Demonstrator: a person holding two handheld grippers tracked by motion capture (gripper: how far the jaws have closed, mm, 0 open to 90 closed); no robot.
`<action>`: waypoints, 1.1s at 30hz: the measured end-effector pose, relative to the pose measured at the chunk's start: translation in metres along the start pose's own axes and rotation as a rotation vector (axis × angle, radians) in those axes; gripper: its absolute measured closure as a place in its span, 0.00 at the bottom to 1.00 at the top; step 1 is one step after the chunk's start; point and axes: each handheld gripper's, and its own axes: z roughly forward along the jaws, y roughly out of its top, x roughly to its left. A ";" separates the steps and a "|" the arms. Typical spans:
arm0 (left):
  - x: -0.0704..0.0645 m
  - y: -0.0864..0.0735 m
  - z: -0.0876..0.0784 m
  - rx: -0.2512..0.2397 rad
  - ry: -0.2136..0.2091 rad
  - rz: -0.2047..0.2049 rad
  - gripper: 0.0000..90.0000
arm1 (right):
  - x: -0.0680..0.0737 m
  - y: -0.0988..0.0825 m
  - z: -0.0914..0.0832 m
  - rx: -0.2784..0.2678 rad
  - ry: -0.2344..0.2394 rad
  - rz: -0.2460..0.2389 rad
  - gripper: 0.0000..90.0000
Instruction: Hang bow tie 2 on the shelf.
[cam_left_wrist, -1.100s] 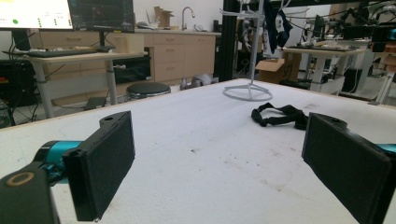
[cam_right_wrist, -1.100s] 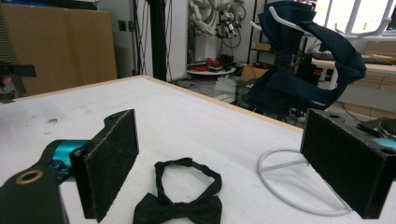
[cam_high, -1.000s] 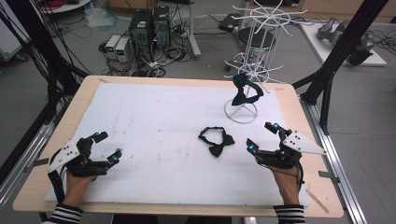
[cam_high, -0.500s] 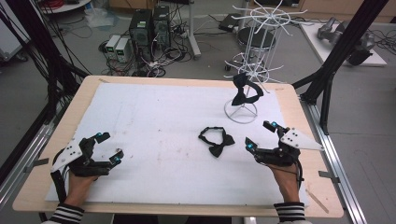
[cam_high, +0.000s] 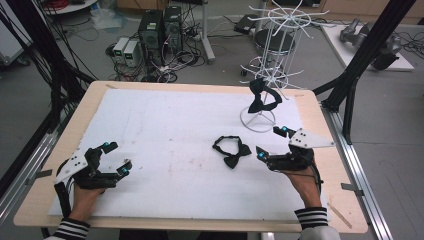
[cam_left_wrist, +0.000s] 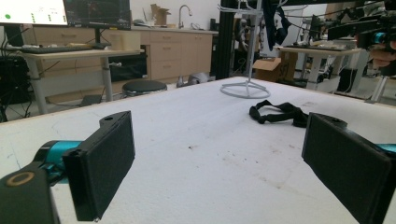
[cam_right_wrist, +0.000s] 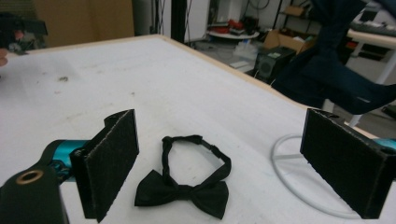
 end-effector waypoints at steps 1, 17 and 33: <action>0.000 0.000 0.000 0.000 0.000 0.000 0.11 | -0.001 0.000 0.002 0.005 -0.001 -0.014 0.12; 0.000 -0.002 0.002 0.008 0.000 0.001 0.11 | -0.006 0.006 0.034 0.187 0.097 -0.123 0.12; 0.001 -0.004 0.003 0.014 -0.004 -0.006 0.11 | -0.008 0.000 0.062 0.308 0.227 -0.211 0.12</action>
